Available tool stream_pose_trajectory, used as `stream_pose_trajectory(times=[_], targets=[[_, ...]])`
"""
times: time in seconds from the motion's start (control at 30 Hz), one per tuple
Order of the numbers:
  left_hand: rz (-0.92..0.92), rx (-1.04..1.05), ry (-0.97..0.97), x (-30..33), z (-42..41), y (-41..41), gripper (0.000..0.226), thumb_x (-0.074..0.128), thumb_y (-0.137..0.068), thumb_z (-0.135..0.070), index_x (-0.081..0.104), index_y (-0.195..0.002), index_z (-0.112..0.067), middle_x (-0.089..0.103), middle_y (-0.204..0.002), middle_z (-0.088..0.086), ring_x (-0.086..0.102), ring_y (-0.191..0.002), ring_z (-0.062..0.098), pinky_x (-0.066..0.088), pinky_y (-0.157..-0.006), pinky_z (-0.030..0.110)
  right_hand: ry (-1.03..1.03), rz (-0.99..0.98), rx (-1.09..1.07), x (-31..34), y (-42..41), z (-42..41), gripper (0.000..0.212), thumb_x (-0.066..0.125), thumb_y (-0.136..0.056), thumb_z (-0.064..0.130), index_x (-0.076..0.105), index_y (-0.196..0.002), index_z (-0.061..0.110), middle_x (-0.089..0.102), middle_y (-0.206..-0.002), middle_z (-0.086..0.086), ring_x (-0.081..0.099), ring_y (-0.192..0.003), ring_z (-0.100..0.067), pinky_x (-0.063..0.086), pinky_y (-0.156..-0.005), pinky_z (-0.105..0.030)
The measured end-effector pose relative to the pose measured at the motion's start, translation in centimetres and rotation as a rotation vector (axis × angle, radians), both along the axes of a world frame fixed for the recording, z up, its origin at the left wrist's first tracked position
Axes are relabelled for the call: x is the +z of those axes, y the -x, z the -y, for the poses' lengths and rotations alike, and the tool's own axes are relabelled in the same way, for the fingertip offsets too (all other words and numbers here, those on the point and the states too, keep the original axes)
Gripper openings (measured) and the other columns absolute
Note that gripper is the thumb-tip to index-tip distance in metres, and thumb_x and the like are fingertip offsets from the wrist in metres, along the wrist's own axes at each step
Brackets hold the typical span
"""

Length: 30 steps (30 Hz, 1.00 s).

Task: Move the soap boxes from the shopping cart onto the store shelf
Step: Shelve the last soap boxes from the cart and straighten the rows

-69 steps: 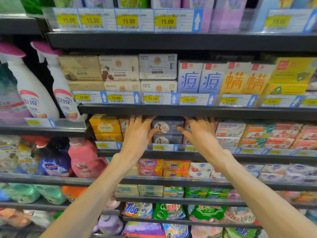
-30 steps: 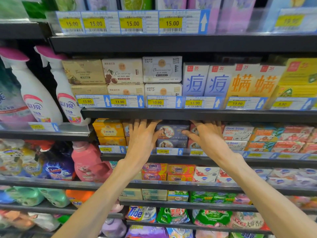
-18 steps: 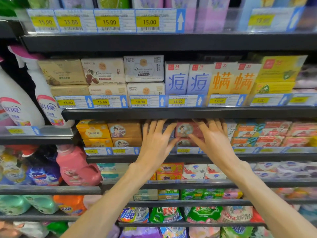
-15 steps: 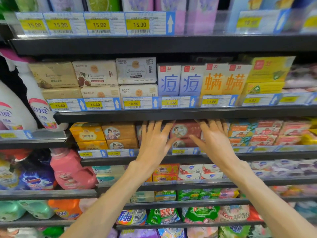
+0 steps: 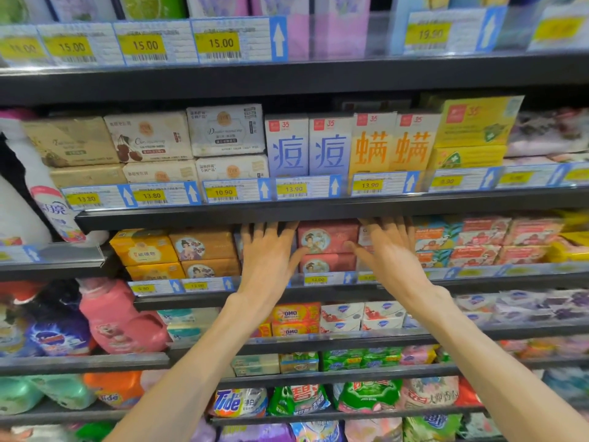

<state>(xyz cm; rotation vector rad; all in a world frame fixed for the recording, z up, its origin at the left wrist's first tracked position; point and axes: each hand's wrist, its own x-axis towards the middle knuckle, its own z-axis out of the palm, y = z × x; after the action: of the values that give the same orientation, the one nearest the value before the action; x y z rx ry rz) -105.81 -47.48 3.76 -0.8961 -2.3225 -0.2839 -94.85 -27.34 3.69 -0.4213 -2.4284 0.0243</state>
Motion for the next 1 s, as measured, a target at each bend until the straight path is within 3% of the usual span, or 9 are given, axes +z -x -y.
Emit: stream_pose_trajectory(times=[0.33,0.53,1.0], targets=[[-0.035,0.034,0.010,0.0,-0.2,-0.3,0.060,0.067,-0.086,-0.052,0.055,-0.135,-0.021,0.058,-0.128,0.014,0.045,-0.126,0.039,0.030,-0.108,0.059,0.157,0.012,0.033,0.8,0.0,0.0,0.057,0.073,-0.082,0.049,0.060,-0.131,0.024,0.051,-0.140,-0.012,0.033,-0.135,-0.037,0.028,-0.114,-0.053],[-0.030,0.024,0.012,-0.2,-0.2,-0.2,0.060,0.067,-0.086,-0.051,0.055,-0.136,-0.020,0.058,-0.130,0.014,0.045,-0.127,0.039,0.030,-0.109,0.060,0.120,0.018,0.028,1.2,-0.2,-0.4,0.059,0.076,-0.077,0.052,0.066,-0.123,0.017,0.055,-0.132,-0.013,0.036,-0.131,-0.039,0.027,-0.113,-0.056],[0.025,0.003,-0.006,0.0,-0.1,-1.0,0.062,0.063,-0.088,-0.050,0.051,-0.140,-0.018,0.052,-0.137,0.014,0.039,-0.133,0.038,0.027,-0.112,0.059,0.041,0.002,0.059,0.5,-0.8,-0.3,0.057,0.073,-0.083,0.044,0.060,-0.129,0.014,0.054,-0.132,-0.015,0.038,-0.131,-0.039,0.032,-0.110,-0.058]])
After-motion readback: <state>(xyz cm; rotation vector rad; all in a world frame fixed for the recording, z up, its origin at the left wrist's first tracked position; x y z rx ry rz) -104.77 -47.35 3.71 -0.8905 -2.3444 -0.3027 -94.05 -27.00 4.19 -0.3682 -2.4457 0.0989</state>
